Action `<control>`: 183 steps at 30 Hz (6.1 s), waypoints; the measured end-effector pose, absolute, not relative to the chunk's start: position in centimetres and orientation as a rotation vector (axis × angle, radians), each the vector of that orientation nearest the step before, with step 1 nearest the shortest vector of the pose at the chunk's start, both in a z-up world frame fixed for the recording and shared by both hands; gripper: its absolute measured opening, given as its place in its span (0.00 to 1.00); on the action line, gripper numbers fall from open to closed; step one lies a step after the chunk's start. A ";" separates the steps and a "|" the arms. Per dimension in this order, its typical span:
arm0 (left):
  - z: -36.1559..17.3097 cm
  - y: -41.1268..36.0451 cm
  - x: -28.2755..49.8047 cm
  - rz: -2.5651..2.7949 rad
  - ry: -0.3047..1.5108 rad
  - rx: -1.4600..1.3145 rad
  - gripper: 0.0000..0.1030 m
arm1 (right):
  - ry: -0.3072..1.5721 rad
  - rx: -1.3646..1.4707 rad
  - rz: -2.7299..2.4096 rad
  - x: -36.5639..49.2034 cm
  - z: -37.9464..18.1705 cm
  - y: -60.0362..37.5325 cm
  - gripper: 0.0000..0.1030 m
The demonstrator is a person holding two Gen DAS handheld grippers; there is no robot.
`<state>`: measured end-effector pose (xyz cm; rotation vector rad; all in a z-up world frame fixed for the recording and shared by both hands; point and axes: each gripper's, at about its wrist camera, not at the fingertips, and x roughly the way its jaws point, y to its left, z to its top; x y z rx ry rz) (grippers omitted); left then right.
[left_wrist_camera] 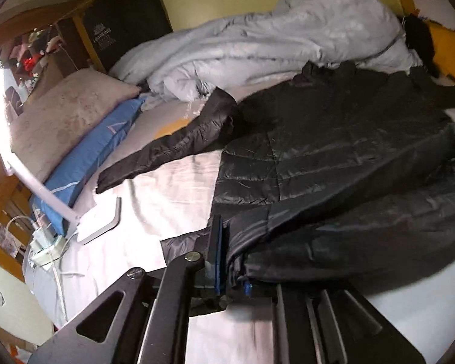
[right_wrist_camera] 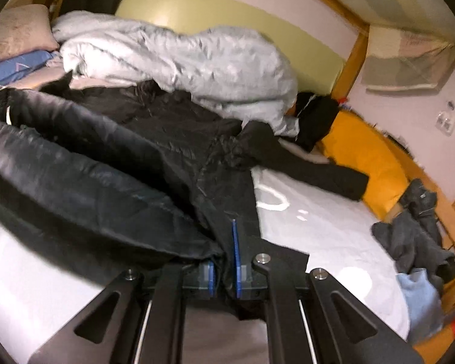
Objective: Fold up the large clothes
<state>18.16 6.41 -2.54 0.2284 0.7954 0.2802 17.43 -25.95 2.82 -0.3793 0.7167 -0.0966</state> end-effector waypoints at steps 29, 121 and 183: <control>-7.1 3.1 17.3 -0.045 0.907 0.086 1.00 | 0.874 -0.001 0.174 17.6 -0.7 -26.8 1.00; 1.6 6.8 16.8 0.055 0.857 0.259 0.83 | 0.824 -0.328 -0.096 14.1 4.5 -27.8 0.82; -3.4 12.3 17.8 -0.035 0.976 -0.199 0.09 | 1.027 0.283 0.030 18.8 -1.0 -36.5 0.10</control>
